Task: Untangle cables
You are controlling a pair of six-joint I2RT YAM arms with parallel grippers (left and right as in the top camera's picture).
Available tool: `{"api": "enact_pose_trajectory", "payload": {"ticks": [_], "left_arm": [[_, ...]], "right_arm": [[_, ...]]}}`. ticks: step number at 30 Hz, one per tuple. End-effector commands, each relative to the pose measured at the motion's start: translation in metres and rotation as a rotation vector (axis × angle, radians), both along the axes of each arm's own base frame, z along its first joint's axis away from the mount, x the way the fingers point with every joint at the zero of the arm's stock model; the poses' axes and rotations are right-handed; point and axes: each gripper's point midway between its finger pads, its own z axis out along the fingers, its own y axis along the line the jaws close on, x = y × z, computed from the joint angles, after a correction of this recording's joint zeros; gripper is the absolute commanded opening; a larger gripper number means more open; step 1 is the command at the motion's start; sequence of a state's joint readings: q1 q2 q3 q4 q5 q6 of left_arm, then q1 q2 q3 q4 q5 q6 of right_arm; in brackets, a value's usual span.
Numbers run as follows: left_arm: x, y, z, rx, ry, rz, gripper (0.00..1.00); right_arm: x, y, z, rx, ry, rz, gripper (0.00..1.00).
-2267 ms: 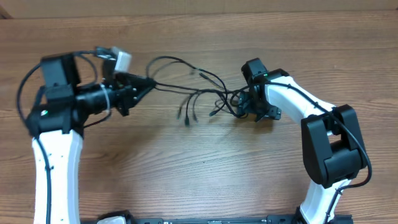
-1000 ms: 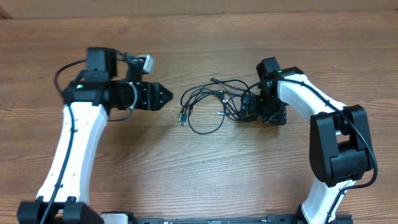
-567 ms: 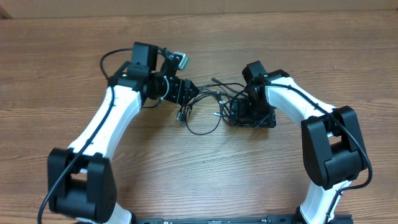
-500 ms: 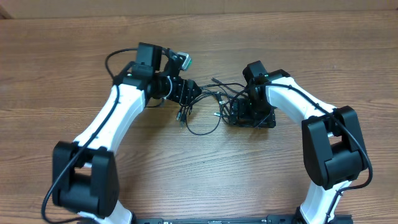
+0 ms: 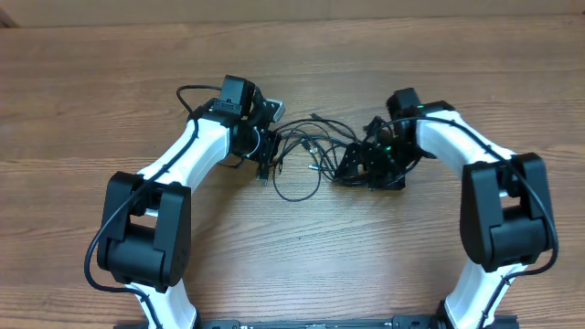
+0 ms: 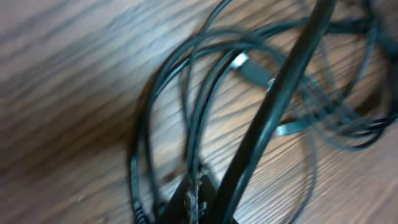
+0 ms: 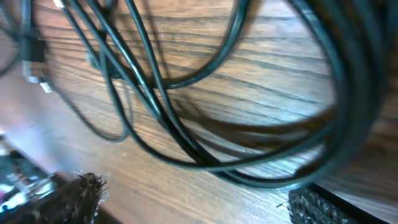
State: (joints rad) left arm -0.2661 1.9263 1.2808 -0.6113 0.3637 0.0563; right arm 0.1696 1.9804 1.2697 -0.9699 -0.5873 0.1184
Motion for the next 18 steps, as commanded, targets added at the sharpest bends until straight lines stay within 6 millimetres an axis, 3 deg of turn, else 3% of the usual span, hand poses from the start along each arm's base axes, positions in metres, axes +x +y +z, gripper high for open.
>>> {"api": "enact_pose_trajectory", "payload": {"ticks": [1,3,8,11,18], "left_arm": [[0.005,0.021,0.004,0.063,-0.013,0.040,0.04],[0.006,0.021,0.025,0.000,-0.032,0.045,0.04],[0.007,0.006,0.139,-0.316,-0.241,-0.004,0.04],[-0.001,0.009,0.203,-0.395,-0.391,-0.014,0.04],[-0.048,0.016,0.316,-0.446,-0.705,-0.049,0.04]], "right_arm": [[0.006,0.005,0.030,0.127,-0.086,0.021,0.97],[0.008,0.004,0.029,0.126,-0.086,0.011,0.97],[0.020,-0.004,0.015,0.019,-0.060,-0.096,0.97],[0.027,-0.010,0.007,-0.068,-0.087,-0.120,0.97],[0.037,-0.019,-0.005,-0.235,-0.134,-0.164,0.98]]}}
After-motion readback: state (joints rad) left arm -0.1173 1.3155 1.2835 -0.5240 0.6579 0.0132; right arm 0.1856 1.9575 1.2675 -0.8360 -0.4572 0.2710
